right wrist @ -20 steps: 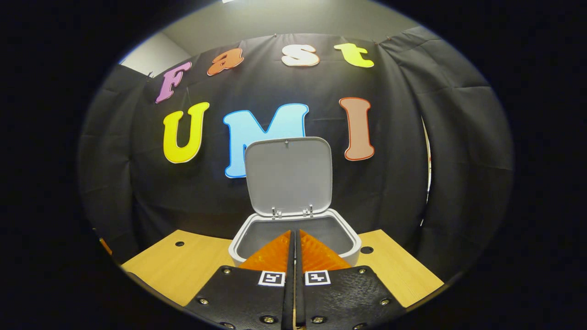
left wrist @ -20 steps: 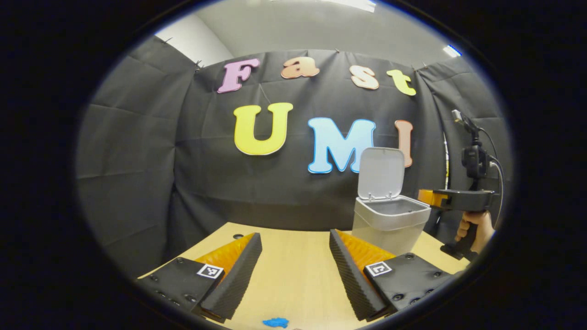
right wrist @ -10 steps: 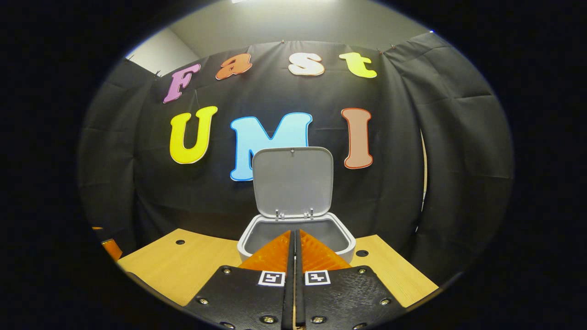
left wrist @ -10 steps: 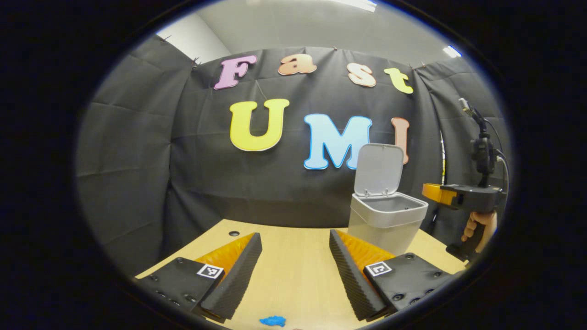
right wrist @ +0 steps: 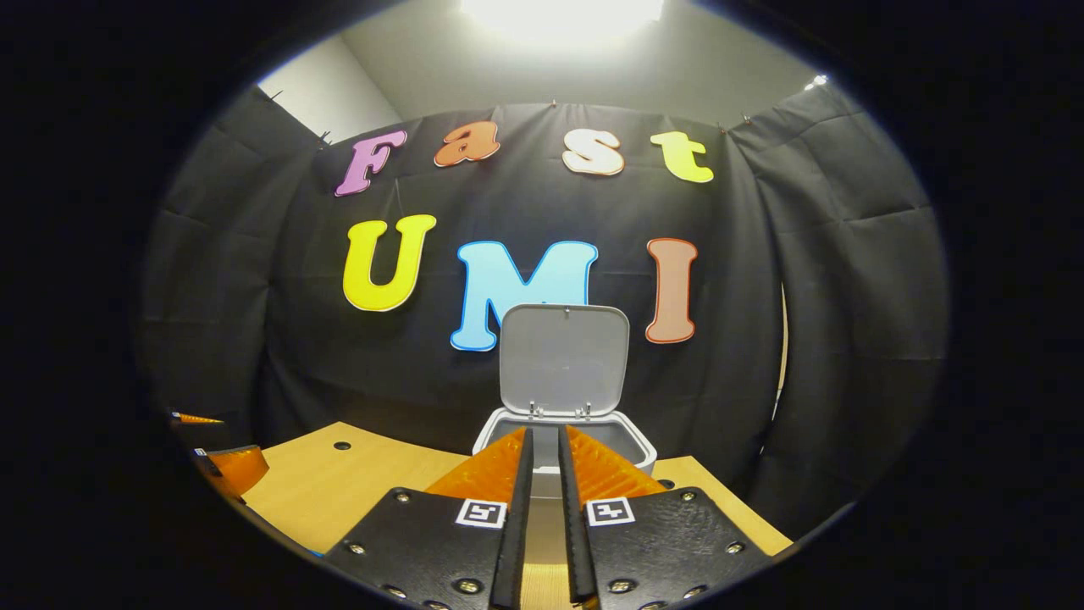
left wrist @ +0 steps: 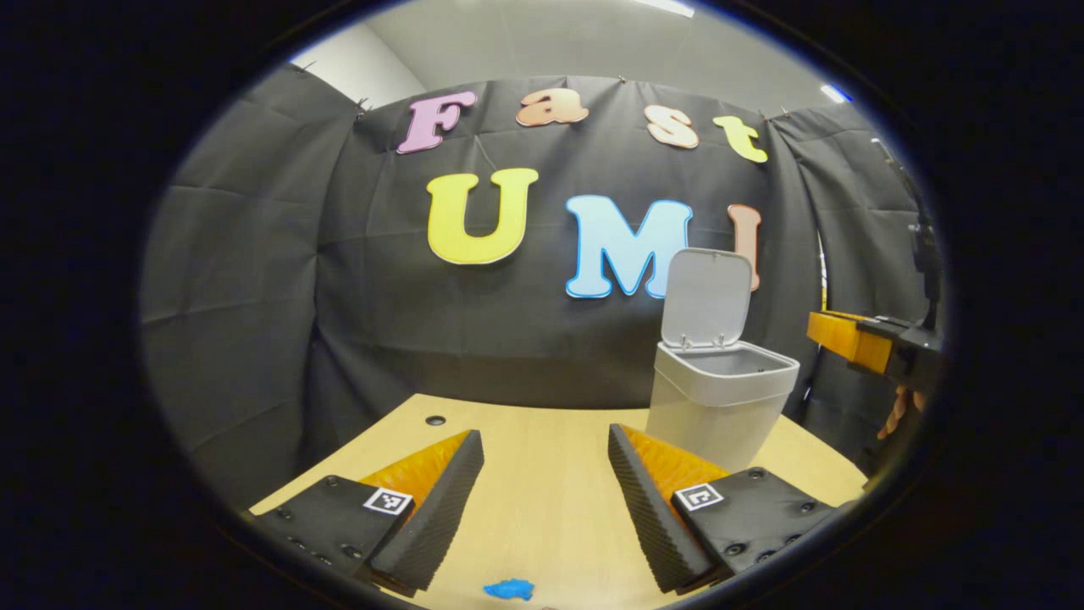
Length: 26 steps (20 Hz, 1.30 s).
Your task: Press the lid of the desktop garbage bin to open it, pick up the crumpled paper on the desktop and throw it into the bin, then pick up the pop can on the desktop and drop it into the bin, and finally close the garbage bin lid.
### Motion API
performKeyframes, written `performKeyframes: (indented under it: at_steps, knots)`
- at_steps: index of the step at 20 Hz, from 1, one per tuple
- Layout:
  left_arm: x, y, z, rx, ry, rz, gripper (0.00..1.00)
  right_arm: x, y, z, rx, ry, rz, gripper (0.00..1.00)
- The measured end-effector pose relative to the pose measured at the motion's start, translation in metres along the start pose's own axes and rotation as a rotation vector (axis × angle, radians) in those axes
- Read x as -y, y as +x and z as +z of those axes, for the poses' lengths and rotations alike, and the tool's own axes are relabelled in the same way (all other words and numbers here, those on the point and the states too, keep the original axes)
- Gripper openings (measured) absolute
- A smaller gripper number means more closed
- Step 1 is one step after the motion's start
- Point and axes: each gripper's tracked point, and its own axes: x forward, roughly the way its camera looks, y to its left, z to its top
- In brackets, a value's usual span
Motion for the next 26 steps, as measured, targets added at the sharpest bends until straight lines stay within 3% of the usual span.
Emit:
performKeyframes:
  at_steps: [8, 9, 11, 14, 15, 17, 23, 26]
  knots:
    - [0.0, -0.003, -0.043, -0.057, 0.079, -0.017, 0.97, -0.013, -0.022, -0.019, -0.065, 0.01, 0.012, 0.35]
    - [-0.001, -0.003, -0.05, -0.066, 0.087, -0.023, 0.98, -0.015, -0.024, -0.019, -0.071, 0.01, 0.009, 0.45]
    - [-0.004, -0.004, -0.062, -0.076, 0.099, -0.035, 0.97, -0.017, -0.026, -0.021, -0.082, 0.016, 0.004, 0.5]
    - [-0.009, -0.004, -0.086, -0.11, 0.104, -0.047, 1.0, -0.02, -0.032, -0.017, -0.079, 0.016, -0.016, 0.47]
    - [-0.011, -0.004, -0.095, -0.122, 0.106, -0.049, 1.0, -0.022, -0.033, -0.016, -0.078, 0.01, -0.017, 0.62]
    - [-0.011, -0.005, -0.116, -0.157, 0.118, -0.058, 1.0, -0.022, -0.037, -0.016, -0.079, -0.006, -0.021, 0.67]
    - [-0.021, -0.001, -0.189, -0.33, 0.123, -0.079, 0.96, -0.03, -0.041, -0.016, -0.089, 0.011, -0.023, 0.72]
    - [-0.029, 0.002, -0.228, -0.417, 0.173, -0.09, 1.0, -0.033, -0.039, -0.021, -0.104, 0.018, -0.019, 0.73]
